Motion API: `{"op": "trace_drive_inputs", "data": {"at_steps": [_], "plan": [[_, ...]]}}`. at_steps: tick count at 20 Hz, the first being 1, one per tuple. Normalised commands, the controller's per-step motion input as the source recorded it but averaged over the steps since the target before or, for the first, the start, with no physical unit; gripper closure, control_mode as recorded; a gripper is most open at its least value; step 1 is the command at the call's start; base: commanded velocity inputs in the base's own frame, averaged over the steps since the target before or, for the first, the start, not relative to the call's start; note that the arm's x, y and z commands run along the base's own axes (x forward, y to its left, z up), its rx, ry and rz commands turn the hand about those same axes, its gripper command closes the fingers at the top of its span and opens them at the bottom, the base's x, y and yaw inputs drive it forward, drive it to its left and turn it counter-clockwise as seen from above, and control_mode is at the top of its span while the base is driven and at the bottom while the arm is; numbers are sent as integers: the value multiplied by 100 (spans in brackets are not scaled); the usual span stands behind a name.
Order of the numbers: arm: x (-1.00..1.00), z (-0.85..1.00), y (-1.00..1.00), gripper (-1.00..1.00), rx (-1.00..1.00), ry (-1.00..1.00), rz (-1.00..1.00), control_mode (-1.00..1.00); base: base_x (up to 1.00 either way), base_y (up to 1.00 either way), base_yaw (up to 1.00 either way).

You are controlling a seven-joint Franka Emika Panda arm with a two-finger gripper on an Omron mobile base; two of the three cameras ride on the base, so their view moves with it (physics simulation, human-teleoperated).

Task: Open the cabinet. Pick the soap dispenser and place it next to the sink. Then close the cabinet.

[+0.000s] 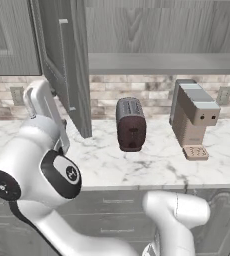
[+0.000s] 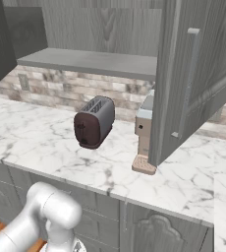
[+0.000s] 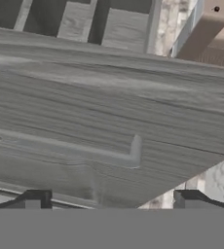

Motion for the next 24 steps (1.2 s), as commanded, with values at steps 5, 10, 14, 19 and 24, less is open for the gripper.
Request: {"op": "trace_drive_inputs", "data": {"at_steps": [5, 10, 14, 19, 24], "plan": [[28, -16, 32, -100, 14, 0, 0, -100, 0, 0, 0], [26, -23, 5, -100, 16, 0, 0, -100, 0, 0, 0], [18, -20, -1, -100, 17, 0, 0, -100, 0, 0, 0], [6, -13, -3, -100, 16, -1, 0, -100, 0, 0, 0], [0, -6, -11, -100, 17, -2, 0, -100, 0, 0, 0]]}}
